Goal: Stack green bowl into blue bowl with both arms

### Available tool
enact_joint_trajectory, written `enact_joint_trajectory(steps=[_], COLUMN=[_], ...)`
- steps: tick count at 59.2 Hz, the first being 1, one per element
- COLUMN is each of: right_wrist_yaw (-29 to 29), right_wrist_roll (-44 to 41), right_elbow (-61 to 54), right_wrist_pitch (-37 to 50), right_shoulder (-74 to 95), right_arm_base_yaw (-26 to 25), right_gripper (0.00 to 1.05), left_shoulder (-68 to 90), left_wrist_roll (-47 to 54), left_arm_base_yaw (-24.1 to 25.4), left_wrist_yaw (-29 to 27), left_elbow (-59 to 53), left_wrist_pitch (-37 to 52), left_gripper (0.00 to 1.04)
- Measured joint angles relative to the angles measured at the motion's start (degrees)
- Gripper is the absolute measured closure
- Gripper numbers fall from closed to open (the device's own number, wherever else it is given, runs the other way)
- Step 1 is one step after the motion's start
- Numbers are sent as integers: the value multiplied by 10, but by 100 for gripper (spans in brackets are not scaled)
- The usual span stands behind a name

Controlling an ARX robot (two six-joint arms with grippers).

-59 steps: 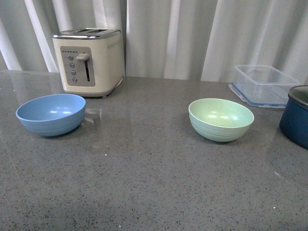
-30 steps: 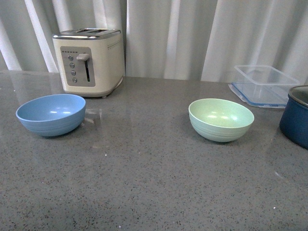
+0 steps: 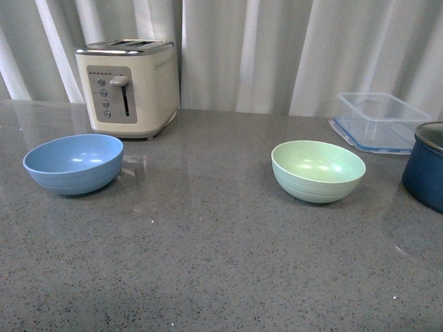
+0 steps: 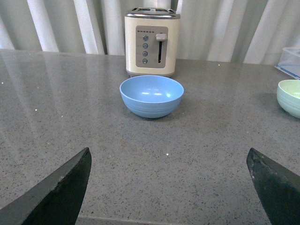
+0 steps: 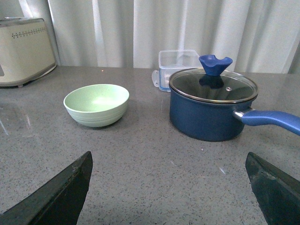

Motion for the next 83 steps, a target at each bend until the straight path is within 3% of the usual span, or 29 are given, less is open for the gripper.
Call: enact_joint_trajectory(steps=[21, 27, 34, 42, 52, 65, 83], right_wrist_yaw=[0, 0, 0, 0, 0, 0, 0], right_wrist_roll=[0, 0, 0, 0, 0, 0, 0], right_elbow=[0, 0, 0, 0, 0, 0, 0], right_wrist_pitch=[0, 0, 0, 0, 0, 0, 0], right_shoulder=[0, 0, 0, 0, 0, 0, 0], right_arm_base_yaw=[0, 0, 0, 0, 0, 0, 0], right_gripper=[10, 10, 10, 10, 10, 10, 10], left_shoulder=[0, 16, 78, 224, 369, 536, 748], left_wrist_roll=[0, -11, -29, -61, -104, -120, -160], left_arm_base_yaw=[0, -11, 17, 86, 129, 134, 116], left_wrist_yaw=[0, -70, -39, 29, 72, 56, 72], left_elbow=[0, 1, 16, 102, 193, 331, 519], left_wrist_pitch=[0, 5, 33, 83, 119, 102, -6], left_gripper=[7, 7, 7, 7, 7, 7, 7])
